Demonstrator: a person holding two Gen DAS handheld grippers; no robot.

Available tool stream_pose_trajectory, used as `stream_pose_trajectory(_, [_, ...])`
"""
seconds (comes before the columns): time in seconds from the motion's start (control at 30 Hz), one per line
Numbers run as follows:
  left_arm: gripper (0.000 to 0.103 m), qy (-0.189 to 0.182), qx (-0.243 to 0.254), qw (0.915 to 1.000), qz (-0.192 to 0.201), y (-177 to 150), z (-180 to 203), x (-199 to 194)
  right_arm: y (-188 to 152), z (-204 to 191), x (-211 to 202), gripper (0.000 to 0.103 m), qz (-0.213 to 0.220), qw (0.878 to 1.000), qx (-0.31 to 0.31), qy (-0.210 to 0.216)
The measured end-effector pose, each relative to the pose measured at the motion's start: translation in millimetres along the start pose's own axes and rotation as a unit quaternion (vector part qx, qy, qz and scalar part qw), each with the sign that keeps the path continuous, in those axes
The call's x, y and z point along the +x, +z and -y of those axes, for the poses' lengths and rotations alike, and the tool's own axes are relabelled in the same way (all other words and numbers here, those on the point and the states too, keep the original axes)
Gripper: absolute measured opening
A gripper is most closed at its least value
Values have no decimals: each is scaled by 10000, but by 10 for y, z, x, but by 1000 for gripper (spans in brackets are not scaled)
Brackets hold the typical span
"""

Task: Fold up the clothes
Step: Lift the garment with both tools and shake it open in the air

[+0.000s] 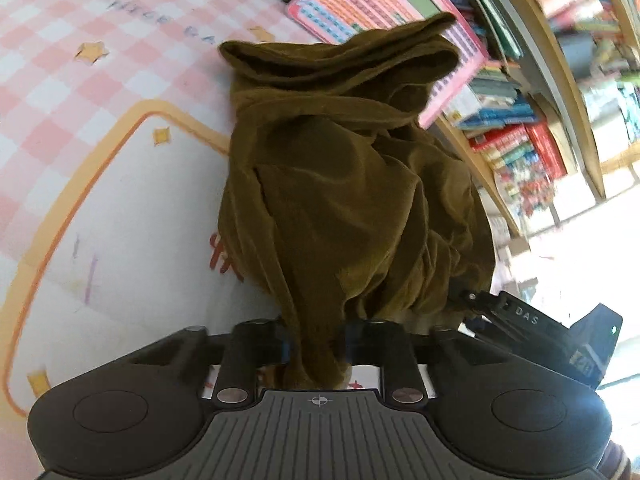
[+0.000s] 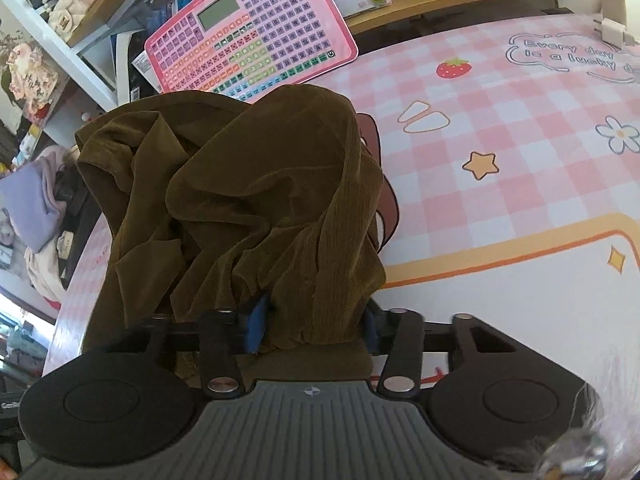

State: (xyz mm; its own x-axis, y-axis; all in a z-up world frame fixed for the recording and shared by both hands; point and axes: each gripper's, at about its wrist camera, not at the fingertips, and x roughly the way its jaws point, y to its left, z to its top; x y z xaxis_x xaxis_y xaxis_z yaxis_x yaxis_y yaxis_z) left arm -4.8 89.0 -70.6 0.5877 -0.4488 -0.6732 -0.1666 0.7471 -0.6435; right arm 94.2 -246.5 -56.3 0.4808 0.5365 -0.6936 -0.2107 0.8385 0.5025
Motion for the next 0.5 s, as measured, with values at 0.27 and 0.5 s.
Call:
stream_pose_trajectory(0.27, [7, -892, 504, 9893, 1038, 822, -197, -1000, -206, -546, -221, 14, 8, 9926, 750, 958])
stream_pose_trajectory(0.5, [6, -2164, 1260, 9557, 1544, 1844, -100, -1790, -489, -1366, -663, 13, 963, 9390, 2097, 2552])
